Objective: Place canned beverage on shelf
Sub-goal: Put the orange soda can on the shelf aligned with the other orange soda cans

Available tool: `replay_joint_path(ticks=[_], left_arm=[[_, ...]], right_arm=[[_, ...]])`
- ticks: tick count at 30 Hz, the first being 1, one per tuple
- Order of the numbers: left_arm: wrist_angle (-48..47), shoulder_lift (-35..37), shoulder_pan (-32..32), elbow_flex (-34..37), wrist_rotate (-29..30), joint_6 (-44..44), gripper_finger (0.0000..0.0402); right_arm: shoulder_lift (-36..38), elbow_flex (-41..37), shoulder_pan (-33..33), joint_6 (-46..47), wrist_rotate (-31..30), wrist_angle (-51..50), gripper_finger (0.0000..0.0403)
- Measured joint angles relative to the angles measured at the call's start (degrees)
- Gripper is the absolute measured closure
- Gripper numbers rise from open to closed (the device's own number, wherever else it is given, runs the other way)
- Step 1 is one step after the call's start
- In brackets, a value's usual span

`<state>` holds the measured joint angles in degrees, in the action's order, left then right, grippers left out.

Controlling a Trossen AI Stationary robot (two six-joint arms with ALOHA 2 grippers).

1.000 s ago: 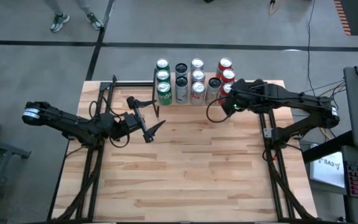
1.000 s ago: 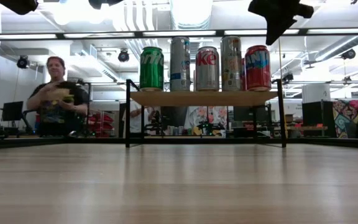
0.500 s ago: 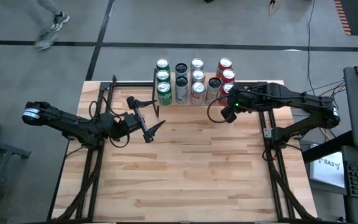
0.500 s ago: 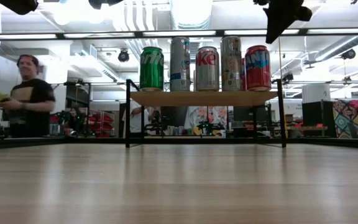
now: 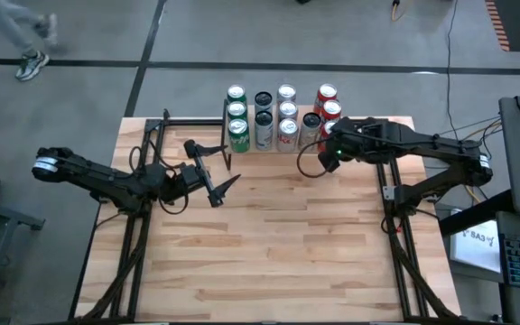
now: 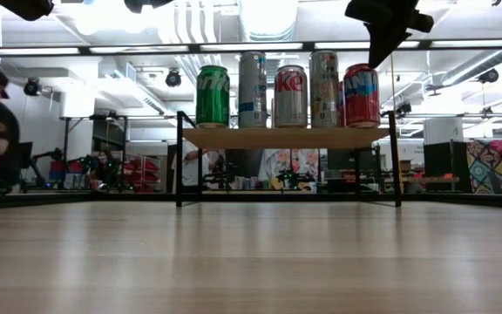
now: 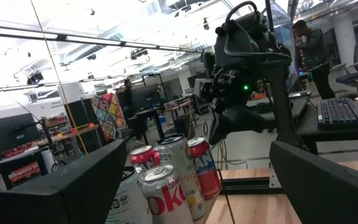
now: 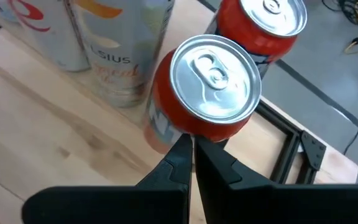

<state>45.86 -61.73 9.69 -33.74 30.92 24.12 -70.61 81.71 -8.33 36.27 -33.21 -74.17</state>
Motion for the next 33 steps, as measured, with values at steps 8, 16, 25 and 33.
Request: replay_joint_path(ticks=[8, 16, 25, 33], left_arm=[[0.0, 0.0, 0.0, 0.0, 0.0, 0.0, 0.0020], [0.0, 0.0, 0.0, 0.0, 0.0, 0.0, 0.0020], [0.0, 0.0, 0.0, 0.0, 0.0, 0.0, 0.0020], [-0.1, 0.0, 0.0, 0.0, 0.0, 0.2, 0.0020]], right_arm=[[0.0, 0.0, -1.1, 0.0, -4.3, -0.6, 0.0394], [1.3, 1.4, -1.6, 0.6, -1.9, -3.0, 0.0394], [0.1, 0.7, -1.8, -0.1, 1.0, -1.0, 0.0394], [-0.2, 0.7, -1.8, -0.3, -1.5, -0.9, 0.0394]])
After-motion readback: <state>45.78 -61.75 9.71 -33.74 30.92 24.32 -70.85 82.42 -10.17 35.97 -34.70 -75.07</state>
